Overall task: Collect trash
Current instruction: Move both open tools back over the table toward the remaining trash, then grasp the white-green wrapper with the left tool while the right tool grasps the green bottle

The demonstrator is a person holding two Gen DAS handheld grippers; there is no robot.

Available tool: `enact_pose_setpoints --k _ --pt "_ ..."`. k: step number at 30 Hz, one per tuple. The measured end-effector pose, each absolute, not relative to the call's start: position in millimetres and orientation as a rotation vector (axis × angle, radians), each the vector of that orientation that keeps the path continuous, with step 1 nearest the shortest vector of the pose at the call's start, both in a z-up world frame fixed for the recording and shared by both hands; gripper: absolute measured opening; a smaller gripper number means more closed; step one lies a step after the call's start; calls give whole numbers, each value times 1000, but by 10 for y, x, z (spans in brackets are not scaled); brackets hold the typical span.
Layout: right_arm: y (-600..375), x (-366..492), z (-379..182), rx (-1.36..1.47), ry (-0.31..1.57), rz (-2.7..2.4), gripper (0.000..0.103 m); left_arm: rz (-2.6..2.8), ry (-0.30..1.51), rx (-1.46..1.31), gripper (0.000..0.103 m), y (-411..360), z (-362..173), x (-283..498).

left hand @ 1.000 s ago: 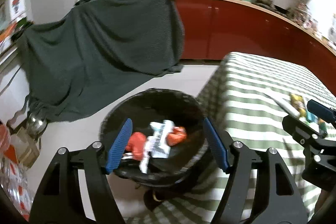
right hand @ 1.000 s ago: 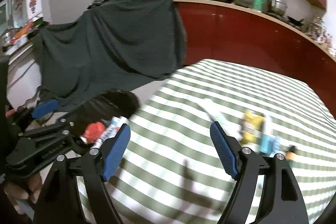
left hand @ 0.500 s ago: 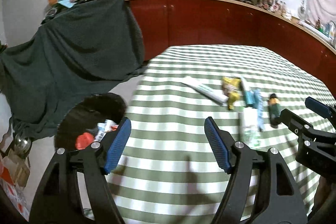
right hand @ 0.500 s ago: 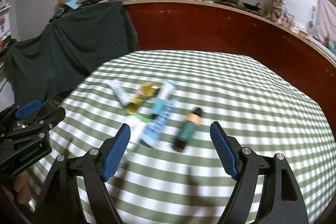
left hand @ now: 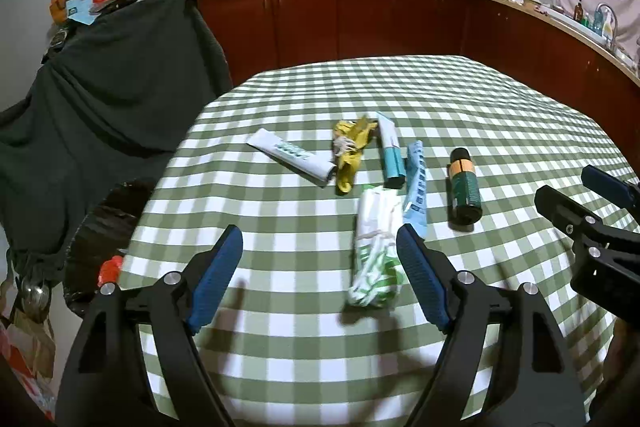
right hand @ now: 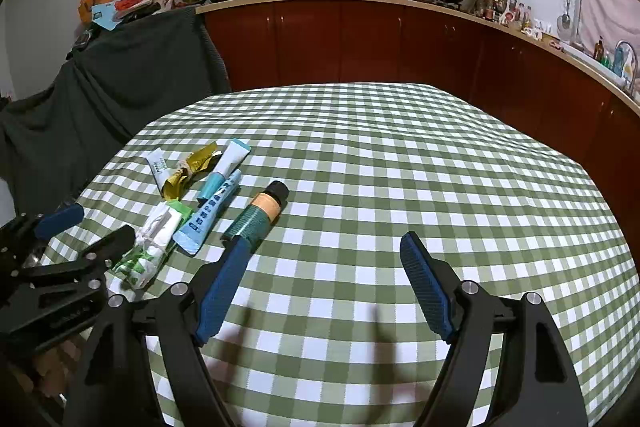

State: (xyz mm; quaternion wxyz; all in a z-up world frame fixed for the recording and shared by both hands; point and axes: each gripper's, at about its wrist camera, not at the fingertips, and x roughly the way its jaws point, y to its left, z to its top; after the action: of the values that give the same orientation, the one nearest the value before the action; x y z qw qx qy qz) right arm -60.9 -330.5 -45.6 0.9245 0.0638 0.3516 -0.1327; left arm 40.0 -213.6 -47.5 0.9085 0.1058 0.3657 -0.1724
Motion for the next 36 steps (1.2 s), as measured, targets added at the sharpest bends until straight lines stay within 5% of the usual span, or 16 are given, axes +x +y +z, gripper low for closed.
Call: enact_pose_setpoints --k 9,19,36 --pt "-3343 -596 -536 148 736 -253 76 -385 801 244 74 -2287 -664 465" --pt "-3264 -531 -549 147 744 -234 76 -447 856 240 29 -2296 -737 506" --pt "-3010 -189 -533 140 752 -226 74 -315 816 193 29 -1614 -526 533"
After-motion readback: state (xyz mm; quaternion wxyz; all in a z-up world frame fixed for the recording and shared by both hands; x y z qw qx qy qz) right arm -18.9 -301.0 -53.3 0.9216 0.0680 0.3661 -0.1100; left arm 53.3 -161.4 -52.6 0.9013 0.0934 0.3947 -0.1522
